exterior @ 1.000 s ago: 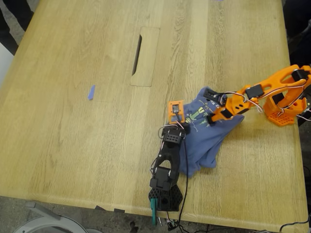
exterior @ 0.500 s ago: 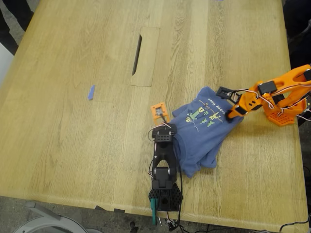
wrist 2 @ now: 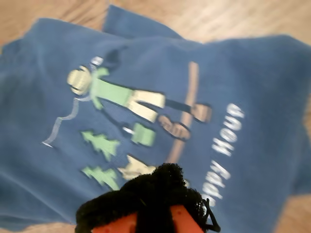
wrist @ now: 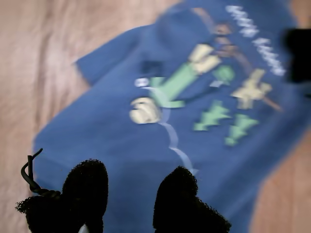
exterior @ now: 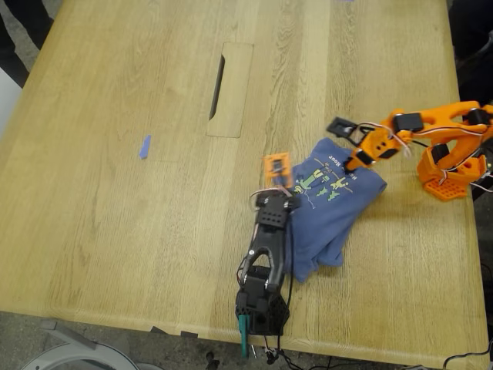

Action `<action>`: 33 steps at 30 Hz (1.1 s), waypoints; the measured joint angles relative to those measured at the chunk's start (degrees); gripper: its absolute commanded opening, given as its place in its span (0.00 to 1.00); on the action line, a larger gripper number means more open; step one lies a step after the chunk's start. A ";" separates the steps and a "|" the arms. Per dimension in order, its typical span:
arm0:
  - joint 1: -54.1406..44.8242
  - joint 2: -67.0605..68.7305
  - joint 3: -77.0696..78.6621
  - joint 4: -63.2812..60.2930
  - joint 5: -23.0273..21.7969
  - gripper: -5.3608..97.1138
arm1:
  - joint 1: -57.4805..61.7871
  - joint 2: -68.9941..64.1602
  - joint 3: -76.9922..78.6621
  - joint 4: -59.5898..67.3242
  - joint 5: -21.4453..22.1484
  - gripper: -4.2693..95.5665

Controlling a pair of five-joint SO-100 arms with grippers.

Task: Fold a T-shirt

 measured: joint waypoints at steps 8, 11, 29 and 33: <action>7.29 -7.38 2.29 -11.43 -0.44 0.23 | -3.43 -12.92 -4.83 -10.55 -0.18 0.04; 7.12 -10.72 6.86 -19.34 -0.70 0.23 | -4.22 -12.92 -0.18 -14.68 0.53 0.04; -8.88 -11.25 16.17 -31.38 -0.79 0.25 | -5.54 7.73 29.36 -17.84 3.08 0.04; -13.80 -10.63 16.26 -29.44 -0.70 0.25 | -4.83 12.04 31.73 -14.41 3.08 0.04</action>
